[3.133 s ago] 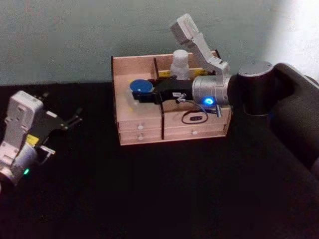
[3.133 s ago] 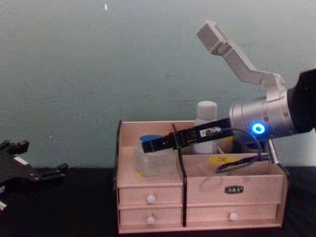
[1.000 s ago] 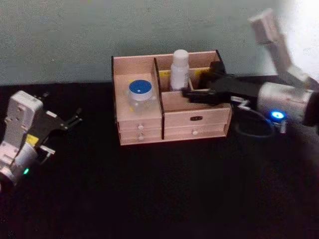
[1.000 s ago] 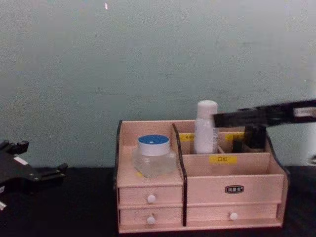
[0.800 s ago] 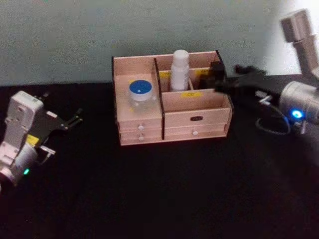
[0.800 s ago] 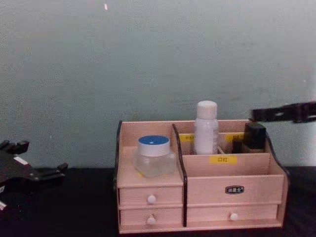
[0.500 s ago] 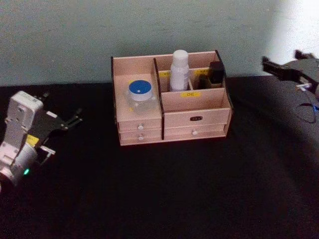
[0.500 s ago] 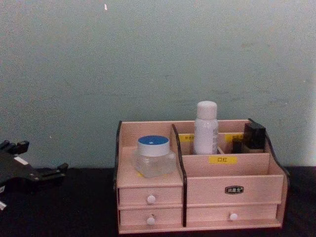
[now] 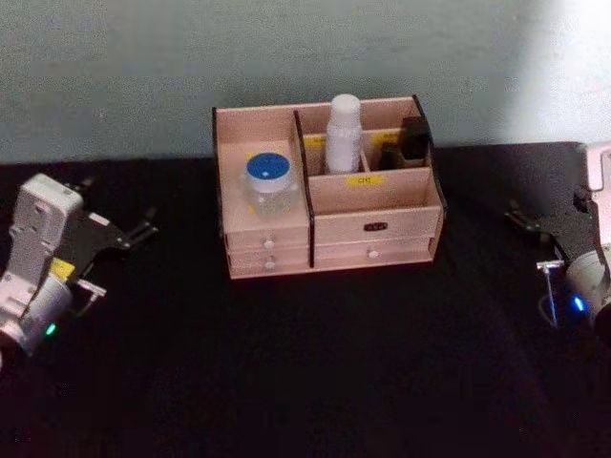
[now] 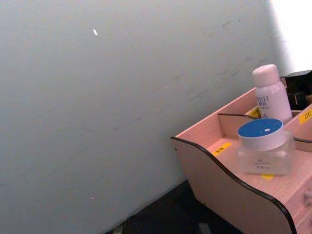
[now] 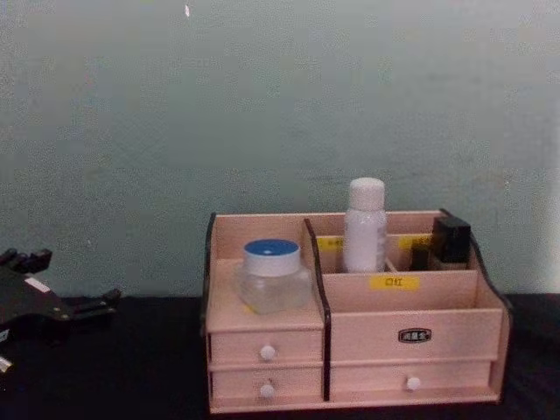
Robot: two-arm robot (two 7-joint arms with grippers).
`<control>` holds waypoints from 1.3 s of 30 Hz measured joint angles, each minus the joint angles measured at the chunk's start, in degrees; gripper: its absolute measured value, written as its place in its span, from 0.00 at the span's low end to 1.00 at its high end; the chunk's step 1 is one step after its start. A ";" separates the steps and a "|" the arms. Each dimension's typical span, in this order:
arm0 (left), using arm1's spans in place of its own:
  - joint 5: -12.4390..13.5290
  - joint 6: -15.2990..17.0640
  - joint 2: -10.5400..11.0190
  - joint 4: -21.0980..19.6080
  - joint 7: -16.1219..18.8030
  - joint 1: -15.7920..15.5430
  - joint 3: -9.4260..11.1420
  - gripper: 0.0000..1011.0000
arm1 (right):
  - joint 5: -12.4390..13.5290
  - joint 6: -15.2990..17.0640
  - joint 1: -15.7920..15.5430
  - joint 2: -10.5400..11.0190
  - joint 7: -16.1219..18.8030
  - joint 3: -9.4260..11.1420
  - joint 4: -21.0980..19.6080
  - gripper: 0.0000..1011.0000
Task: Pick up the facial cleanser and watermelon frost from the table and place them into the tiered storage box.
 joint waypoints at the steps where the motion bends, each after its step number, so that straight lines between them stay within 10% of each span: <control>1: 0.00 0.00 0.00 0.00 0.00 0.00 0.00 0.99 | 0.00 0.00 0.00 0.00 0.00 0.00 0.00 0.99; 39: 0.00 0.00 0.00 0.00 0.00 0.00 0.00 0.99 | 0.17 -0.33 0.46 -0.67 0.46 0.93 1.03 0.99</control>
